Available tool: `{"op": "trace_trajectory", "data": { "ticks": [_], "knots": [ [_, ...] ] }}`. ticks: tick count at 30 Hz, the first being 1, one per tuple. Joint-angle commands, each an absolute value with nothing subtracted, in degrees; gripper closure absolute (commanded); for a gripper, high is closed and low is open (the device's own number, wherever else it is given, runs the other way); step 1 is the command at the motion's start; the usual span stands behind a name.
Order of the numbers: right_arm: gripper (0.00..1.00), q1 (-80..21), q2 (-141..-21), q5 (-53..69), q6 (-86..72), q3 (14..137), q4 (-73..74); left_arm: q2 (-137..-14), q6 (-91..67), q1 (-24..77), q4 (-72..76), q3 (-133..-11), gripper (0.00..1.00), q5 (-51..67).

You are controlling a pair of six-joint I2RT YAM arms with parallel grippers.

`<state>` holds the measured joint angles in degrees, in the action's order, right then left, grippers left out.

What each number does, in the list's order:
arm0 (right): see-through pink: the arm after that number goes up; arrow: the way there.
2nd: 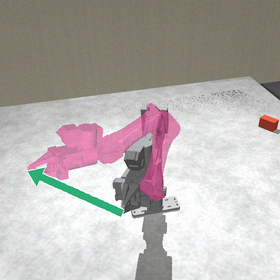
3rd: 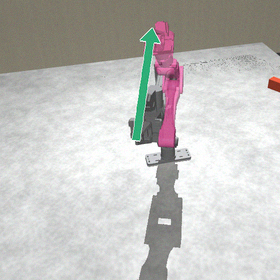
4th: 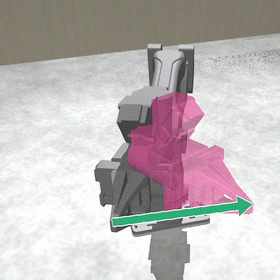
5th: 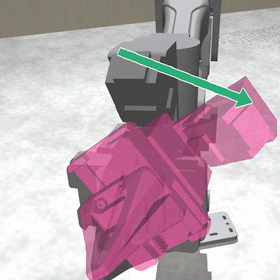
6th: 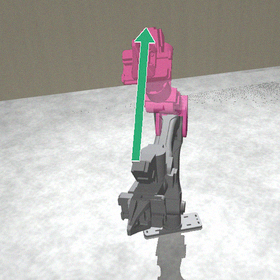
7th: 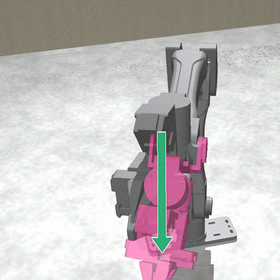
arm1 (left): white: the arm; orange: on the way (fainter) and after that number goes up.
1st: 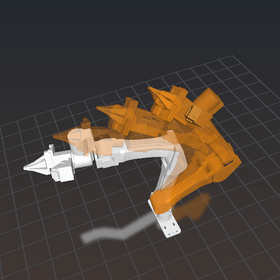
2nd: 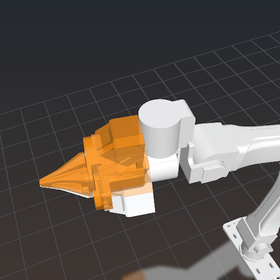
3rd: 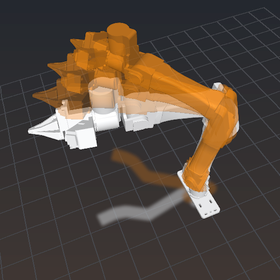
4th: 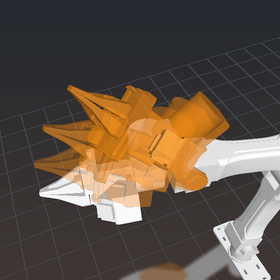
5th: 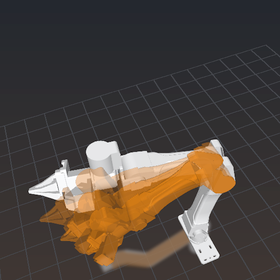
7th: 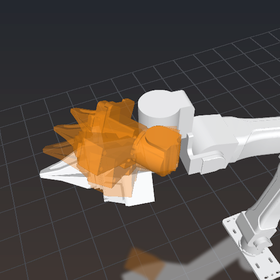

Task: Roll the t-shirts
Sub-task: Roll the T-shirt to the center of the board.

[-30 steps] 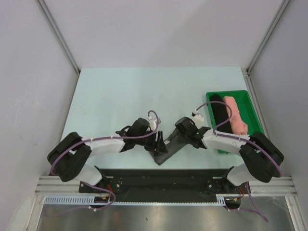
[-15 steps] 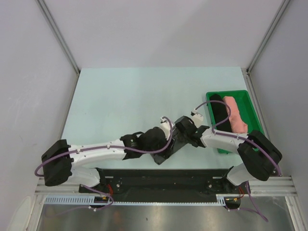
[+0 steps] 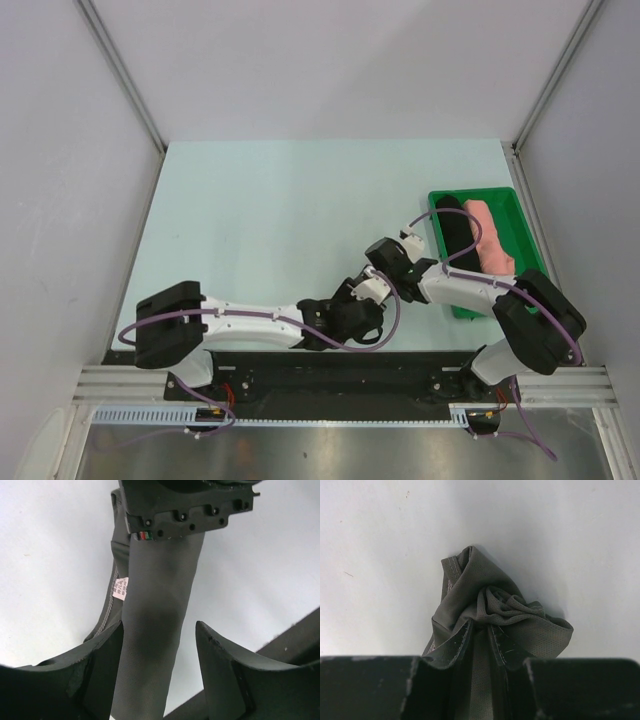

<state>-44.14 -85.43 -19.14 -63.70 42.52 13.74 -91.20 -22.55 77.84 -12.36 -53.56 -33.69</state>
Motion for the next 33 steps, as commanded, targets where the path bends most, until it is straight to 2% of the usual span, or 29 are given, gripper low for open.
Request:
{"op": "trace_trajectory", "data": {
  "ticks": [1,7,11,20,27,33],
  "knots": [
    [0.78,-44.91,-87.63,-19.07,-63.54,42.71,16.7,-95.27,-18.37,78.84,-10.29,-54.23,0.38,-33.84],
    [0.78,-44.74,-87.45,-18.55,-63.54,42.71,16.52,-94.57,-19.86,78.75,-6.42,-49.94,0.48,-30.76],
    [0.78,-44.74,-87.28,-18.46,-63.37,42.63,16.35,-91.85,-21.53,78.84,-4.49,-46.59,0.48,-30.94],
    [0.78,-44.74,-88.07,-17.93,-63.54,42.71,16.17,-90.09,-25.48,78.93,-3.34,-42.81,0.44,-30.85],
    [0.76,-44.47,-86.31,-17.49,-62.67,42.71,16.08,-90.97,-29.0,78.75,-4.92,-42.19,0.35,-32.87],
    [0.74,-44.3,-84.2,-17.23,-62.84,42.71,16.96,-90.53,-29.88,77.87,-2.9,-39.91,0.34,-30.85]
  ]
}}
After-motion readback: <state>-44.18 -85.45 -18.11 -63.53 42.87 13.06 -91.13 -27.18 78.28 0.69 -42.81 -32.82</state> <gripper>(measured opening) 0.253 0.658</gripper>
